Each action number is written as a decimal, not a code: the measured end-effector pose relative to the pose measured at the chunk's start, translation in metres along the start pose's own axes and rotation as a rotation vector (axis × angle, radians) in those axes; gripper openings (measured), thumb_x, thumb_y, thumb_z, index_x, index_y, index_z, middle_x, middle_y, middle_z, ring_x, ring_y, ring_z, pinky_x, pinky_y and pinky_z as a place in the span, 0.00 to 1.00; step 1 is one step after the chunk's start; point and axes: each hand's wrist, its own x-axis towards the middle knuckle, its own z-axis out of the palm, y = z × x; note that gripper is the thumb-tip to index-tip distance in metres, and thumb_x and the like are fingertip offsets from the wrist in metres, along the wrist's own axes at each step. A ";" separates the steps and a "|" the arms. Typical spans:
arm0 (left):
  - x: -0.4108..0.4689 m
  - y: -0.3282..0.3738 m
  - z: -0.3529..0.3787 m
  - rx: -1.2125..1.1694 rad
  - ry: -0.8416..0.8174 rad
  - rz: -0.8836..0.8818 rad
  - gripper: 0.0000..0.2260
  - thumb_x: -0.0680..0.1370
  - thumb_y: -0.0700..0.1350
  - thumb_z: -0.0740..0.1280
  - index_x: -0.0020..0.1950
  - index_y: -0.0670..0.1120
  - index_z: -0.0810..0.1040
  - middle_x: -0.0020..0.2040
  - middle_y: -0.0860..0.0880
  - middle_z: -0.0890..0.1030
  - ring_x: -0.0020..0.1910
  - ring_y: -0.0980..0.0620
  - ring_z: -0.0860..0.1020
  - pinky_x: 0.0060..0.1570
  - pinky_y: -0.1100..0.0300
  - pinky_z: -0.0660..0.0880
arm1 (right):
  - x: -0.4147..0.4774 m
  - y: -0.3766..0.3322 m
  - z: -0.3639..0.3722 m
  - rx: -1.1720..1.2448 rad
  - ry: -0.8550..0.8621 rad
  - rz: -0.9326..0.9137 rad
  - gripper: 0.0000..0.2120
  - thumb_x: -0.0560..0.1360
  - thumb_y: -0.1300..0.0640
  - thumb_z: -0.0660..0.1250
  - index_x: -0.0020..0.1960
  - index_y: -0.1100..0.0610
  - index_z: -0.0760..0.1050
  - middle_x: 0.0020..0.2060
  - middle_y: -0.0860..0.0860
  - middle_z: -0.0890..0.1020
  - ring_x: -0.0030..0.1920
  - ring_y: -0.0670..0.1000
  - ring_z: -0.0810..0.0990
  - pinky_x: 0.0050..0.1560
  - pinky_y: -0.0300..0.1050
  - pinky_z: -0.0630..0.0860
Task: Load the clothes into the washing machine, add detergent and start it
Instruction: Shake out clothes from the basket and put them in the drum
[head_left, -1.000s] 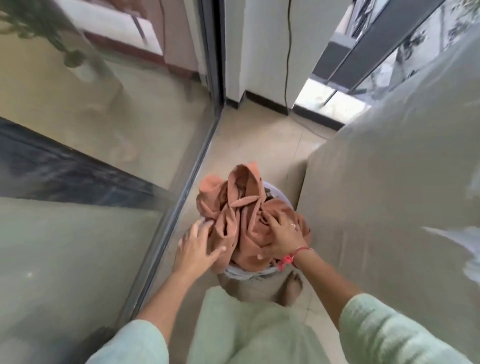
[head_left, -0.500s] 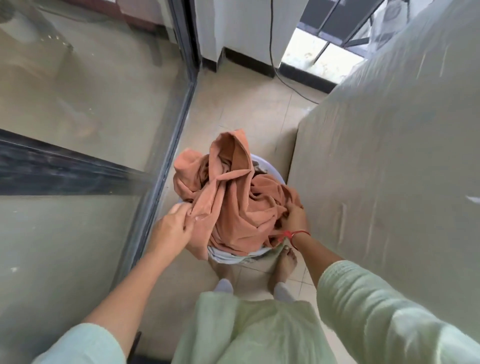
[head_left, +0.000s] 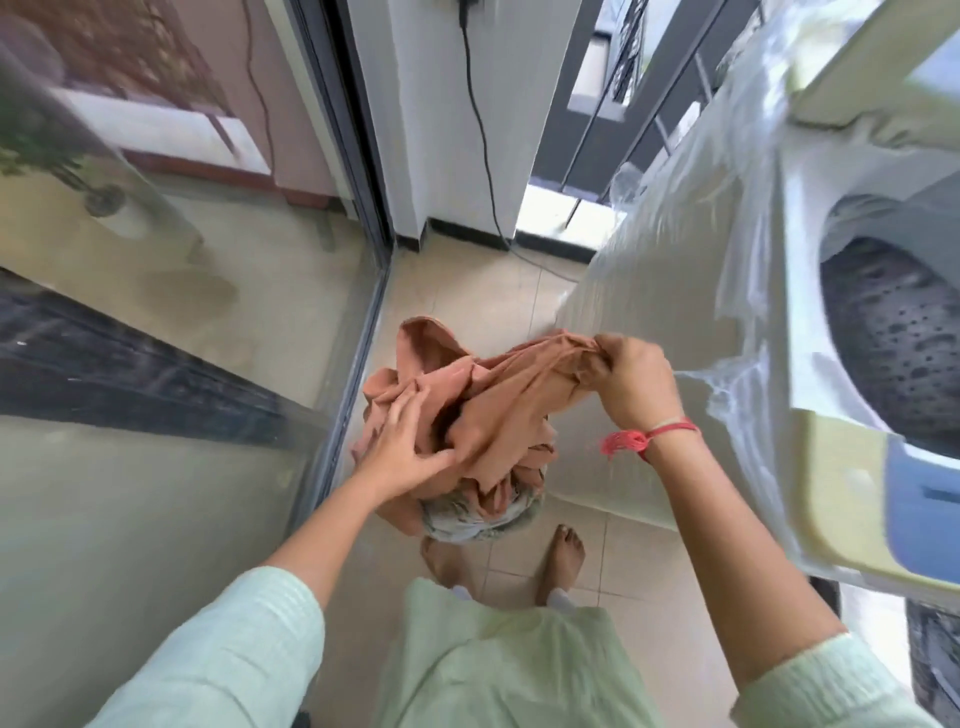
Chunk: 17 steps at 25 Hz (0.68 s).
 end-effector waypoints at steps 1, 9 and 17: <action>-0.006 0.019 -0.012 0.013 -0.001 0.049 0.49 0.63 0.68 0.69 0.77 0.54 0.49 0.77 0.51 0.51 0.76 0.50 0.50 0.72 0.45 0.55 | -0.008 -0.010 -0.022 0.018 0.042 -0.018 0.07 0.76 0.59 0.62 0.39 0.58 0.74 0.39 0.63 0.80 0.40 0.61 0.75 0.37 0.43 0.60; -0.040 0.159 -0.081 -0.258 0.223 0.425 0.50 0.60 0.72 0.70 0.71 0.71 0.41 0.77 0.54 0.53 0.76 0.53 0.54 0.73 0.44 0.55 | -0.040 -0.061 -0.173 -0.033 0.336 -0.238 0.16 0.76 0.50 0.64 0.33 0.56 0.67 0.29 0.53 0.70 0.34 0.54 0.66 0.34 0.45 0.55; -0.055 0.219 -0.147 -0.014 0.491 0.725 0.15 0.72 0.49 0.59 0.53 0.50 0.81 0.48 0.49 0.84 0.47 0.50 0.82 0.45 0.56 0.76 | -0.062 -0.064 -0.216 -0.174 0.114 -0.285 0.16 0.70 0.47 0.70 0.35 0.58 0.71 0.28 0.49 0.69 0.36 0.55 0.71 0.34 0.45 0.62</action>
